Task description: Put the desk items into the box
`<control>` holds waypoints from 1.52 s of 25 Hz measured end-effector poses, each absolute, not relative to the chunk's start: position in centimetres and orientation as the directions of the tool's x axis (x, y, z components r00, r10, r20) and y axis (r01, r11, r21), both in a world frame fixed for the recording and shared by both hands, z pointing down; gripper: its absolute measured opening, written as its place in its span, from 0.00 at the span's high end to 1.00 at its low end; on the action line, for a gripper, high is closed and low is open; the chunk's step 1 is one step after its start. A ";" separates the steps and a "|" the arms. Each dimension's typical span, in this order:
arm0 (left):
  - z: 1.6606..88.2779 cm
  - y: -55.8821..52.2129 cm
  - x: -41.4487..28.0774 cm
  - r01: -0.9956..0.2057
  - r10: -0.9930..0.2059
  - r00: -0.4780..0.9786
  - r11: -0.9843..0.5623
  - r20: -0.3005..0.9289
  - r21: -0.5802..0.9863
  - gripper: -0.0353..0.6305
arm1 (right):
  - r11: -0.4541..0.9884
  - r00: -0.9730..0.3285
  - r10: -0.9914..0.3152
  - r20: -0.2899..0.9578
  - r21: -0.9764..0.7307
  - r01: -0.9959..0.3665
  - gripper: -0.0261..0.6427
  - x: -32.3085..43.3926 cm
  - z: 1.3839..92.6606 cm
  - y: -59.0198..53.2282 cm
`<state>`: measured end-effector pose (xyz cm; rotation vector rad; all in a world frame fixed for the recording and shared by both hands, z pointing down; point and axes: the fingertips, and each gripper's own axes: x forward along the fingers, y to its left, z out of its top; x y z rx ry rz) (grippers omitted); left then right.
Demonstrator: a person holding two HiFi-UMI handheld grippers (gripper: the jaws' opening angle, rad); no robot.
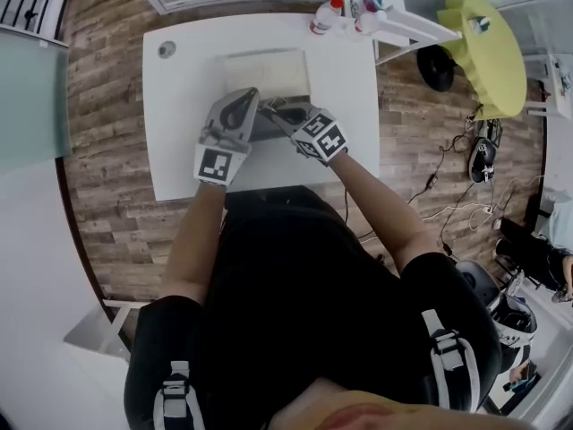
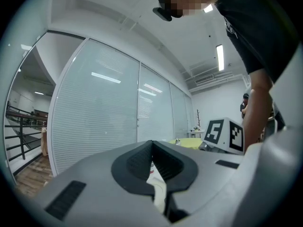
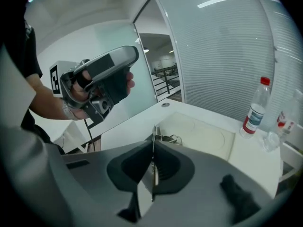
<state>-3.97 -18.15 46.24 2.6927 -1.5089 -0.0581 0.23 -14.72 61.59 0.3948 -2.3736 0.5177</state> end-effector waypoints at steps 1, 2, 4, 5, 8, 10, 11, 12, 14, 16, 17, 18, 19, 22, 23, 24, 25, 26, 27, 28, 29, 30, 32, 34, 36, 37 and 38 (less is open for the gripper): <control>46.4 -18.2 -4.0 -0.857 -0.859 0.512 -0.512 -0.002 0.063 0.93 | 0.891 -0.737 -0.125 0.665 -0.251 -0.378 0.92 0.2 61.7 -14.7; 46.5 -18.2 -4.1 -0.863 -0.864 0.503 -0.502 0.002 0.058 0.93 | 0.904 -0.740 -0.108 0.664 -0.244 -0.351 0.92 0.3 61.9 -14.6; 46.8 -18.3 -4.2 -0.874 -0.875 0.484 -0.483 0.011 0.054 0.93 | 0.924 -0.742 -0.072 0.667 -0.235 -0.301 0.92 0.3 62.2 -14.3; 47.0 -18.2 -4.2 -0.879 -0.880 0.474 -0.473 0.017 0.055 0.93 | 0.932 -0.740 -0.052 0.671 -0.234 -0.278 0.92 0.3 62.4 -14.1; 47.6 -18.1 -4.4 -0.894 -0.895 0.445 -0.443 0.025 0.062 0.93 | 0.950 -0.733 -0.008 0.681 -0.224 -0.218 0.92 0.4 63.1 -13.7; 48.0 -17.9 -4.5 -0.903 -0.904 0.426 -0.424 0.035 0.064 0.93 | 0.961 -0.722 0.015 0.691 -0.210 -0.181 0.92 0.4 63.8 -13.5; 48.1 -17.8 -4.6 -0.908 -0.908 0.418 -0.415 0.039 0.063 0.93 | 0.966 -0.715 0.026 0.698 -0.202 -0.162 0.92 0.4 64.1 -13.3; 48.3 -17.7 -4.7 -0.911 -0.911 0.410 -0.407 0.042 0.062 0.93 | 0.971 -0.707 0.036 0.706 -0.193 -0.143 0.92 0.4 64.5 -13.2; 48.6 -17.5 -4.8 -0.918 -0.917 0.395 -0.393 0.046 0.061 0.93 | 0.978 -0.691 0.054 0.720 -0.178 -0.108 0.92 0.3 65.2 -12.9; 48.9 -17.3 -5.0 -0.923 -0.921 0.385 -0.382 0.054 0.054 0.93 | 0.982 -0.677 0.074 0.732 -0.171 -0.077 0.92 0.2 65.9 -12.7; 49.0 -17.2 -5.1 -0.925 -0.923 0.380 -0.377 0.057 0.049 0.93 | 0.983 -0.670 0.086 0.738 -0.171 -0.062 0.92 0.2 66.2 -12.6; 49.0 -17.1 -5.3 -0.927 -0.926 0.374 -0.372 0.058 0.044 0.93 | 0.984 -0.663 0.098 0.743 -0.172 -0.048 0.92 0.1 66.6 -12.5; 49.1 -17.0 -5.4 -0.929 -0.927 0.370 -0.369 0.061 0.033 0.93 | 0.984 -0.655 0.109 0.748 -0.174 -0.036 0.92 0.1 66.9 -12.4; 49.5 -16.6 -6.0 -0.934 -0.931 0.358 -0.358 0.072 0.011 0.93 | 0.982 -0.634 0.138 0.761 -0.189 -0.012 0.92 -0.1 68.1 -12.1; 49.6 -16.4 -6.2 -0.935 -0.933 0.353 -0.354 0.074 0.008 0.93 | 0.981 -0.627 0.146 0.765 -0.193 -0.007 0.92 -0.2 68.4 -12.0; 49.7 -16.3 -6.4 -0.937 -0.934 0.349 -0.350 0.076 0.004 0.93 | 0.980 -0.619 0.154 0.770 -0.197 -0.002 0.92 -0.2 68.8 -12.0; 49.8 -16.2 -6.5 -0.938 -0.935 0.345 -0.346 0.078 0.004 0.93 | 0.980 -0.611 0.161 0.775 -0.201 0.003 0.92 -0.2 69.1 -12.0; 49.8 -16.2 -6.6 -0.939 -0.936 0.342 -0.343 0.082 0.004 0.93 | 0.979 -0.602 0.168 0.781 -0.204 0.010 0.92 -0.1 69.4 -12.0; 49.8 -16.3 -6.7 -0.940 -0.937 0.339 -0.340 0.085 0.003 0.93 | 0.978 -0.594 0.175 0.785 -0.206 0.016 0.92 -0.1 69.7 -12.0; 49.7 -16.3 -6.8 -0.941 -0.938 0.336 -0.337 0.087 0.003 0.93 | 0.977 -0.585 0.183 0.790 -0.210 0.021 0.92 0.0 70.0 -12.0; 49.6 -16.4 -6.9 -0.943 -0.940 0.331 -0.331 0.083 0.010 0.93 | 0.976 -0.578 0.191 0.794 -0.216 0.025 0.92 0.1 70.3 -12.0; 49.4 -16.5 -7.0 -0.945 -0.942 0.326 -0.325 0.077 0.021 0.93 | 0.974 -0.571 0.200 0.796 -0.225 0.027 0.92 0.2 70.6 -11.9; 49.3 -16.4 -7.2 -0.947 -0.944 0.322 -0.321 0.073 0.027 0.93 | 0.969 -0.561 0.218 0.799 -0.245 0.026 0.92 0.2 71.0 -11.6; 49.2 -16.4 -7.4 -0.947 -0.944 0.321 -0.319 0.074 0.037 0.93 | 0.966 -0.553 0.225 0.802 -0.256 0.021 0.92 0.2 71.4 -11.3; 49.4 -16.4 -7.4 -0.945 -0.942 0.327 -0.325 0.079 0.030 0.93 | 0.967 -0.547 0.219 0.808 -0.255 0.011 0.92 0.2 71.7 -11.5; 49.6 -16.5 -7.3 -0.943 -0.939 0.333 -0.332 0.085 0.020 0.93 | 0.967 -0.546 0.215 0.810 -0.254 0.005 0.92 0.2 71.8 -11.7; 49.8 -16.6 -7.2 -0.942 -0.938 0.336 -0.335 0.089 0.019 0.93 | 0.968 -0.545 0.212 0.811 -0.253 0.000 0.92 0.2 71.9 -11.9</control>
